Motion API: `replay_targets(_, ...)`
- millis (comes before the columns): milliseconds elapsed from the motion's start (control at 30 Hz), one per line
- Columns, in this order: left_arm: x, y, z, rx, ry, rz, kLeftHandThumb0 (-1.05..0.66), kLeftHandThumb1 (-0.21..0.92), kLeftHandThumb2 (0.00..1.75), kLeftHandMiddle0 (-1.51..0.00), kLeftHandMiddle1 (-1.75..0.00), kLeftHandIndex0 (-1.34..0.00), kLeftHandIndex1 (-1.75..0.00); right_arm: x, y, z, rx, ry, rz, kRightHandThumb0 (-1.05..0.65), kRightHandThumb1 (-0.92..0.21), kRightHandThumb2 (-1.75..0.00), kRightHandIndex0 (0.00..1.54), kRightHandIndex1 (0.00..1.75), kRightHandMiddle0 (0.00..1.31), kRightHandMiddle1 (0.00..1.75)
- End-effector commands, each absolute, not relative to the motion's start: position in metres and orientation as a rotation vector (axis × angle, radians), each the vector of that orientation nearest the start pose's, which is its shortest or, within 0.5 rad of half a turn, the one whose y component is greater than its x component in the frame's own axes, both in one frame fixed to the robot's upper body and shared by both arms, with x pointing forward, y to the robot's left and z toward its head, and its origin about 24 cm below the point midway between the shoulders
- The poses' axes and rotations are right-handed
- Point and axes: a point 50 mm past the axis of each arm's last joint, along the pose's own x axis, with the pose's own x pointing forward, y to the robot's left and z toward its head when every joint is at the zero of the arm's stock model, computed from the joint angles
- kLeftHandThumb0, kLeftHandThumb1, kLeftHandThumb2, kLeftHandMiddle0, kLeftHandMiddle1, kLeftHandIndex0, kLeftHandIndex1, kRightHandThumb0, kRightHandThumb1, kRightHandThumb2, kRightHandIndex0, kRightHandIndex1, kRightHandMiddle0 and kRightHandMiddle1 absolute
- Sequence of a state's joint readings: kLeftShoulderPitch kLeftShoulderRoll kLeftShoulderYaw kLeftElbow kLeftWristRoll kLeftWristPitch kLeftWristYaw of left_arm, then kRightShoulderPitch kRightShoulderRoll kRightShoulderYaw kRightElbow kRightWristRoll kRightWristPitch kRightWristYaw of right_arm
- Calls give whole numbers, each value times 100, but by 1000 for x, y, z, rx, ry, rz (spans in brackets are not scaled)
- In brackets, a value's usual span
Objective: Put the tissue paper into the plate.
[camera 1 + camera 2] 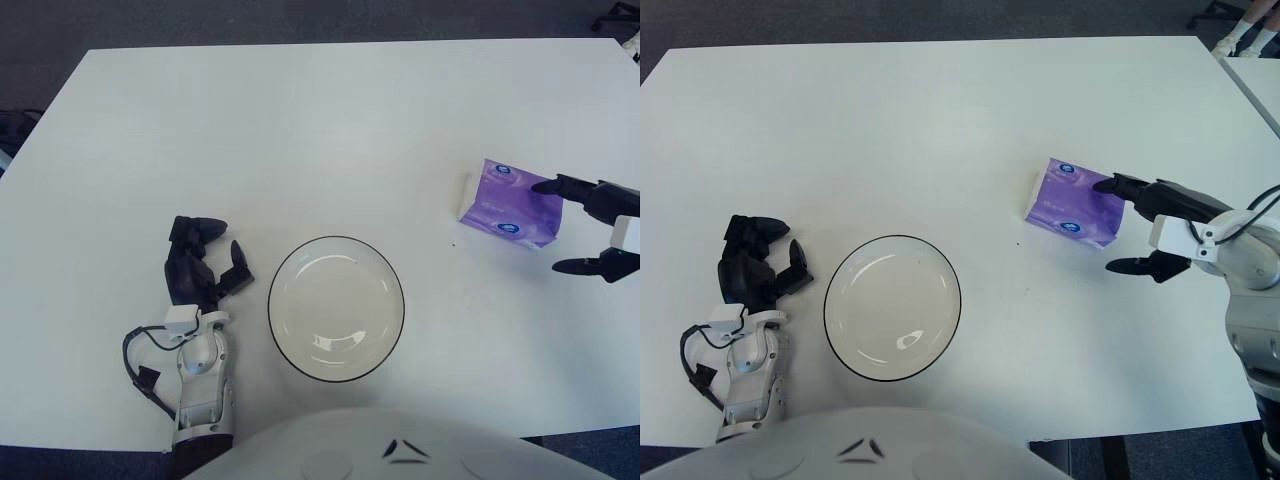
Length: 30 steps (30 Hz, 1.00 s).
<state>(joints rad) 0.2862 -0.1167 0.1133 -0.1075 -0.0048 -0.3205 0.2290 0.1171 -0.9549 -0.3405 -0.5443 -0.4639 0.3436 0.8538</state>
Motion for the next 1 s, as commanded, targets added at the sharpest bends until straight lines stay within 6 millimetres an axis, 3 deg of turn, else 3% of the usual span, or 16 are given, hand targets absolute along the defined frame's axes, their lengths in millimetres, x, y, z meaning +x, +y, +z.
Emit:
replay_targets(0,179,187,17,-84,-49,460,-1,26,136,-66,-164,-46,-175,212,-273,197,-1431,303,294,-91,-43,-69,0,0,0,0)
replay_targets(300,180,187,17,-103,-52,451,-1,26,137,-65,-167,-46,-175,211,-273,197,-1451,241,245,-94,-49,-67,0,0,0,0)
replay_targets(367,180,187,17,-106,-53,450,-1,26,138,-65,-168,-45,-175,211,-275,196,-1445,203,215,-87,-47,-76,0,0,0,0)
replay_targets(500,179,187,17,-107,-53,450,-1,27,137,-65,-169,-44,-175,214,-281,190,-1411,154,173,-77,-47,-88,0,10,0,29)
replay_targets(567,179,187,17,-104,-54,451,-1,27,137,-65,-169,-43,-175,215,-282,187,-1383,124,161,-70,-45,-92,0,35,0,63)
replay_targets(700,179,187,18,-95,-53,453,-1,27,136,-66,-168,-43,-175,216,-280,187,-1351,54,162,-64,-42,-97,0,52,0,86)
replay_targets(800,179,187,18,-91,-53,454,-1,27,136,-66,-166,-43,-175,218,-280,185,-1355,16,171,-64,-39,-99,0,45,0,79)
replay_targets(900,179,187,17,-90,-50,456,-1,27,136,-66,-167,-44,-175,221,-282,183,-1387,-5,176,-74,-42,-94,0,21,0,53)
replay_targets(967,179,187,17,-93,-49,458,-1,27,136,-65,-167,-44,-175,222,-283,183,-1419,-19,174,-85,-47,-87,0,9,0,26)
